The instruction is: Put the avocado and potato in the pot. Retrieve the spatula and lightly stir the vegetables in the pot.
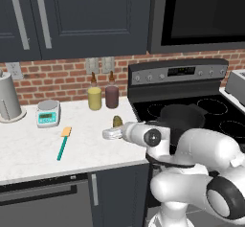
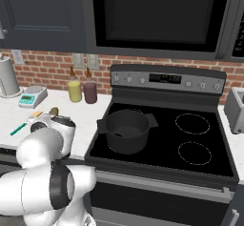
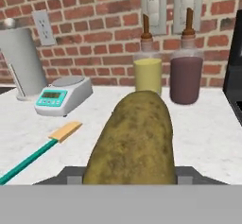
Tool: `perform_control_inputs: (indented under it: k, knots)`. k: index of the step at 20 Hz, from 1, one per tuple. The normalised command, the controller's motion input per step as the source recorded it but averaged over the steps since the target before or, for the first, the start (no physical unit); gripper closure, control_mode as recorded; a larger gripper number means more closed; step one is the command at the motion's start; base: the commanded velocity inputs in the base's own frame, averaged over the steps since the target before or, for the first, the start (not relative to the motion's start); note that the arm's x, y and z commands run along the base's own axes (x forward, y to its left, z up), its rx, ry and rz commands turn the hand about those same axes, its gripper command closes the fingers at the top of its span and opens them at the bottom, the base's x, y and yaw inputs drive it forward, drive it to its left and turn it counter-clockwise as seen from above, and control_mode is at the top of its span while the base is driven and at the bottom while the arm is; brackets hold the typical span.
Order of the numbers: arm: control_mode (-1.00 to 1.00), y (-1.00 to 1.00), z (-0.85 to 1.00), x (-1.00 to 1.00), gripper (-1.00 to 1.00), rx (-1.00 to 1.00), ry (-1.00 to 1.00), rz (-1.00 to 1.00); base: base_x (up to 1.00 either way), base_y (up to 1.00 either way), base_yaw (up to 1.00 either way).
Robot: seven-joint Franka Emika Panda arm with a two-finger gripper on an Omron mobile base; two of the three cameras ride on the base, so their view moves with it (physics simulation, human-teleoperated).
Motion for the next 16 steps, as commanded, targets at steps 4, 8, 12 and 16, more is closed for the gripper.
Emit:
perform_control_inputs:
  k: [4,8,12,16]
  knots:
    - [-1.0,0.11,1.0,-0.67,1.0,-0.06,0.06,-0.07,0.0,0.0,0.0]
    - [-1.0,0.0,1.0,-0.54,1.0,0.0,0.22,-0.1,0.0,0.0,0.0]
    - [-1.0,-0.06,1.0,-0.55,1.0,0.0,0.29,-0.15,0.0,0.0,0.0]
    - [-1.0,-0.44,1.0,-0.5,1.0,0.0,0.28,-0.19,0.0,0.0,0.0]
